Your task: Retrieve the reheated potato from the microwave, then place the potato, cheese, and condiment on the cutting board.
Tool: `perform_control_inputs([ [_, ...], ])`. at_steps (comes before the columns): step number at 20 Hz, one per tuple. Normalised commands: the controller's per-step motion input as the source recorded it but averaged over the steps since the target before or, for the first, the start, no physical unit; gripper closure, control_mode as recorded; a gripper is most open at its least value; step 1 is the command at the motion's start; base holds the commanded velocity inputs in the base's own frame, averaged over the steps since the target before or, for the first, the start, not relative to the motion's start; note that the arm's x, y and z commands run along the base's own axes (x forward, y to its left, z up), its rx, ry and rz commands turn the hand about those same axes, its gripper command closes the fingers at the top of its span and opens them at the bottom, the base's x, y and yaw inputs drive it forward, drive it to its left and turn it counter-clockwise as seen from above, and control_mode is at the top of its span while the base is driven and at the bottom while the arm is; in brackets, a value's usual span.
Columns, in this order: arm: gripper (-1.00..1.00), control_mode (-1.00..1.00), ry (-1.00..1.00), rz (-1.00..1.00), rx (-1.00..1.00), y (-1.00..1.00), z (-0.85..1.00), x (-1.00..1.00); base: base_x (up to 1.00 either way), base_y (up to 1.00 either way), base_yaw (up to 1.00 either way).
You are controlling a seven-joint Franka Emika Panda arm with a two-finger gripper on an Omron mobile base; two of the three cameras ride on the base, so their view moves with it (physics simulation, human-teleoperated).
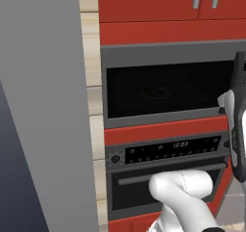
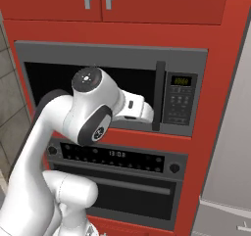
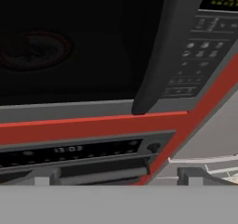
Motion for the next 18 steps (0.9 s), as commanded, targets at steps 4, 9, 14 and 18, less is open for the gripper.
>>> perform_control_inputs([
  [4, -1.0, -1.0, 0.05, -0.01, 0.0, -0.55, 0.17, 0.05, 0.0, 0.0, 0.0],
  [9, -1.0, -1.0, 0.0, 0.0, 0.0, -0.41, 0.12, 0.11, 0.0, 0.0, 0.0],
  [14, -1.0, -1.0, -0.13, 0.0, 0.04, -0.05, 0.0, 0.24, 0.0, 0.0, 0.0],
  [18, -1.0, -1.0, -0.21, 0.0, 0.06, 0.0, 0.0, 0.3, 0.0, 0.0, 0.0],
])
